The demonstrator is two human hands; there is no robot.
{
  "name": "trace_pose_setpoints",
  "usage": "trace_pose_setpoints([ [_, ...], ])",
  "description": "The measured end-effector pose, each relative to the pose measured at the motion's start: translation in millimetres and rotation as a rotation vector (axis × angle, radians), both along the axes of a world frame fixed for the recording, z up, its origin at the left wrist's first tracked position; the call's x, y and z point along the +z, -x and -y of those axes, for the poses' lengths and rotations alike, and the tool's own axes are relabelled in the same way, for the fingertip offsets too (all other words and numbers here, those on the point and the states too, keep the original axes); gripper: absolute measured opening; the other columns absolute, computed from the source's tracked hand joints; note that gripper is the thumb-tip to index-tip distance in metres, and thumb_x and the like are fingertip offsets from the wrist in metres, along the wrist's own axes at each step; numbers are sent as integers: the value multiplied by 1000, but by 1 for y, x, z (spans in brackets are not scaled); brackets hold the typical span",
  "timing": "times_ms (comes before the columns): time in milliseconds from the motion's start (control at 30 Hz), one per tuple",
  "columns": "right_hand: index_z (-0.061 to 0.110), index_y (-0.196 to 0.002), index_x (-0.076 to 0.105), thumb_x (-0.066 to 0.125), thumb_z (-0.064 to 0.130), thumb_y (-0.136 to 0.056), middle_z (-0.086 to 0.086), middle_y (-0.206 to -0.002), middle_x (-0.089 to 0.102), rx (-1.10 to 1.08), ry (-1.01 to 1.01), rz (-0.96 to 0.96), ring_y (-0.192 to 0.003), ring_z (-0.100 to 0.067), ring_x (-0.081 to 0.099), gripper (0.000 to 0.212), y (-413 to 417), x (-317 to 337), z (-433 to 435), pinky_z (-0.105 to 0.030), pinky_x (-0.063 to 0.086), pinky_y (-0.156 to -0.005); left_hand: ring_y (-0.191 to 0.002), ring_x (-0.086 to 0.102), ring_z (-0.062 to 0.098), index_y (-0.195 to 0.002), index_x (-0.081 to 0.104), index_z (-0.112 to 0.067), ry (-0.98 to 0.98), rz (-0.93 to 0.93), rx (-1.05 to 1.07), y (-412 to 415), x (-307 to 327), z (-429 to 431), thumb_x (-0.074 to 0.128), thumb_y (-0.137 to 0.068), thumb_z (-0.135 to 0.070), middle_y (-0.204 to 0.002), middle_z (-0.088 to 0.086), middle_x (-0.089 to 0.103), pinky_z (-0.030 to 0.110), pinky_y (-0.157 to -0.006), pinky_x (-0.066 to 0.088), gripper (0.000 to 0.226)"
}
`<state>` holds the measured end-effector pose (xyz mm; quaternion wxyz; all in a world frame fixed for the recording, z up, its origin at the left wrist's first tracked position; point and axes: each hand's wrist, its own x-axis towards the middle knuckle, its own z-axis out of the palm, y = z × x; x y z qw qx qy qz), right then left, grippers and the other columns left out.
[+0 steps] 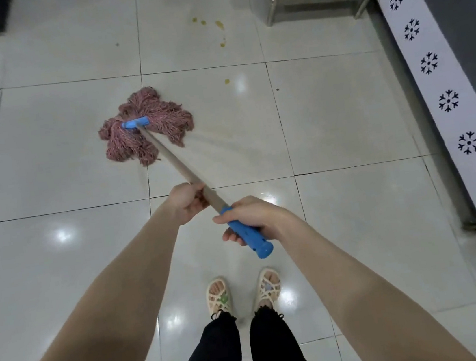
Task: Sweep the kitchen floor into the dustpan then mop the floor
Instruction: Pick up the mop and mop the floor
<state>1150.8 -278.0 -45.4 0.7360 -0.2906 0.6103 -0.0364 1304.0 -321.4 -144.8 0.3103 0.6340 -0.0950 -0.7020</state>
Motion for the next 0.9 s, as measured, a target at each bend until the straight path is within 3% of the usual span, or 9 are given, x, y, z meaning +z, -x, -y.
trace_pose_setpoints([
  [100, 0, -99, 57, 67, 11, -86, -9, -64, 55, -84, 34, 1, -45, -13, 48, 20, 19, -7, -3, -19, 42, -41, -78, 62, 25, -92, 50, 0, 15, -2, 15, 20, -3, 5, 40, -102, -5, -88, 17, 57, 35, -70, 55, 15],
  [267, 1, -95, 59, 66, 6, -85, -8, -63, 53, -155, 26, 5, -46, -13, 47, 14, 69, -11, -2, -19, 40, -40, -79, 64, 27, -112, 44, 3, -5, 0, 10, 68, -7, 14, 39, -102, -4, -92, 22, 59, 37, -65, 52, 13],
  [567, 1, -97, 61, 65, 4, -84, -8, -63, 53, -279, 33, -88, -42, -12, 47, 14, 202, 9, -1, -19, 40, -40, -73, 65, 27, -111, 43, 2, 5, -27, -140, 215, 3, 34, 41, -101, -2, -95, 22, 58, 34, -50, 58, 11],
  [733, 11, -104, 61, 63, 4, -87, -8, -63, 49, -456, 28, -108, -39, -11, 44, 19, 248, 18, -29, -17, 38, -39, -67, 63, 28, -106, 44, 0, 6, -35, -278, 289, 7, 26, 43, -99, -1, -78, 16, 55, 42, -66, 57, 7],
  [800, 20, -106, 61, 63, 8, -89, -9, -63, 46, -560, 24, -94, -36, -11, 43, 21, 250, 17, -41, -16, 37, -38, -67, 63, 28, -107, 43, 0, 14, -47, -322, 305, 7, 21, 44, -98, -1, -80, 17, 54, 43, -70, 57, 9],
  [900, 14, -96, 60, 61, 18, -93, -8, -61, 42, -635, 39, -90, -35, -13, 41, 5, 234, 15, -55, -17, 35, -37, -66, 62, 28, -115, 41, 2, 11, -47, -335, 310, 7, 15, 50, -98, -5, -89, 19, 52, 43, -70, 59, 20],
])
